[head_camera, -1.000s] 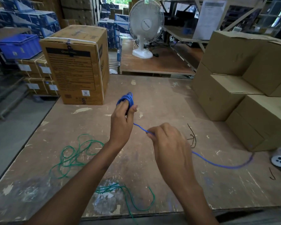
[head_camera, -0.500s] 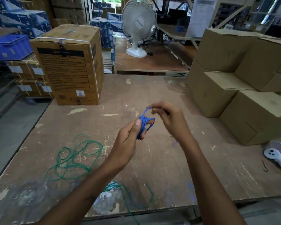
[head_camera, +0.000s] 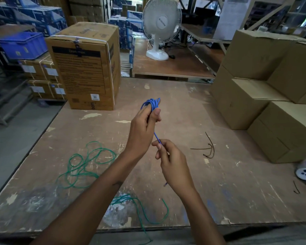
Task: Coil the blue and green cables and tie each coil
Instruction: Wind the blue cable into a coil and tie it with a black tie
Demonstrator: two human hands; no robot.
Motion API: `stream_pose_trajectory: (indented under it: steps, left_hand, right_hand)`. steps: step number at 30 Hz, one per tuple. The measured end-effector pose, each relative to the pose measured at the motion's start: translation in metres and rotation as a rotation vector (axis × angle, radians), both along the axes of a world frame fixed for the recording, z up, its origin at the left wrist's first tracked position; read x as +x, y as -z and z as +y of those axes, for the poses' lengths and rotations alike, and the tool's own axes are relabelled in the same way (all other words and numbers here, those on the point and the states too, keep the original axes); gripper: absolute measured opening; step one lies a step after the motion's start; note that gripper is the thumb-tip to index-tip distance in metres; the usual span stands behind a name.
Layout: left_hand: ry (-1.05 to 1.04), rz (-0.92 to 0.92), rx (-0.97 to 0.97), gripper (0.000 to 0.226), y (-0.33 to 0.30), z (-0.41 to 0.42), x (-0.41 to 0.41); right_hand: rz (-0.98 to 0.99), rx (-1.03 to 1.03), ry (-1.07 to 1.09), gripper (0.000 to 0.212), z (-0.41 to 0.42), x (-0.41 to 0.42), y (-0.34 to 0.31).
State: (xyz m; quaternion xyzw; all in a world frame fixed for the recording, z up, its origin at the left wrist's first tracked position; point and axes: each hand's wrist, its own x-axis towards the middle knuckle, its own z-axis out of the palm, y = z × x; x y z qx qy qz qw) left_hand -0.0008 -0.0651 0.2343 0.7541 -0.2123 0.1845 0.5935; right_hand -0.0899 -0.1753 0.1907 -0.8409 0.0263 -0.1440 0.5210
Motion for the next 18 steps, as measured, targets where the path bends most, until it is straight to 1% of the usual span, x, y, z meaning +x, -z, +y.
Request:
stream_pose_trajectory:
  steps: [3,4,5,8,10,12,14,16,18]
  left_hand:
    - [-0.046,-0.147,0.226,0.033,0.017,0.004,0.017]
    - [-0.025,-0.189,0.291,0.034,0.021,0.006,0.019]
    - [0.007,-0.228,0.357,0.034,0.027,0.007,0.020]
    - [0.098,-0.306,0.536,0.034,0.040,0.008,0.017]
    - [0.121,-0.294,0.594,0.037,0.043,0.011,0.015]
    - [0.139,-0.248,0.616,0.039,0.043,0.015,0.012]
    - [0.196,-0.185,0.593,0.042,0.042,0.018,0.005]
    - [0.284,-0.080,0.518,0.044,0.038,0.021,-0.007]
    - [0.362,0.049,0.399,0.047,0.030,0.023,-0.021]
  right_hand:
    - [0.198,0.198,-0.115,0.018,-0.009,-0.010,-0.017]
    - [0.214,0.177,-0.140,0.017,-0.015,-0.014,-0.026]
    - [0.205,0.081,-0.145,0.017,-0.022,-0.015,-0.035]
    - [0.206,-0.385,-0.145,0.018,-0.043,-0.019,-0.069]
    - [0.260,-0.530,-0.198,0.019,-0.054,-0.019,-0.089]
    - [0.307,-0.607,-0.236,0.017,-0.062,-0.017,-0.104]
    - [0.292,-0.662,-0.254,0.016,-0.070,-0.010,-0.116]
    - [0.220,-0.690,-0.251,0.014,-0.079,0.002,-0.124]
    - [0.084,-0.759,-0.203,0.013,-0.089,0.020,-0.121]
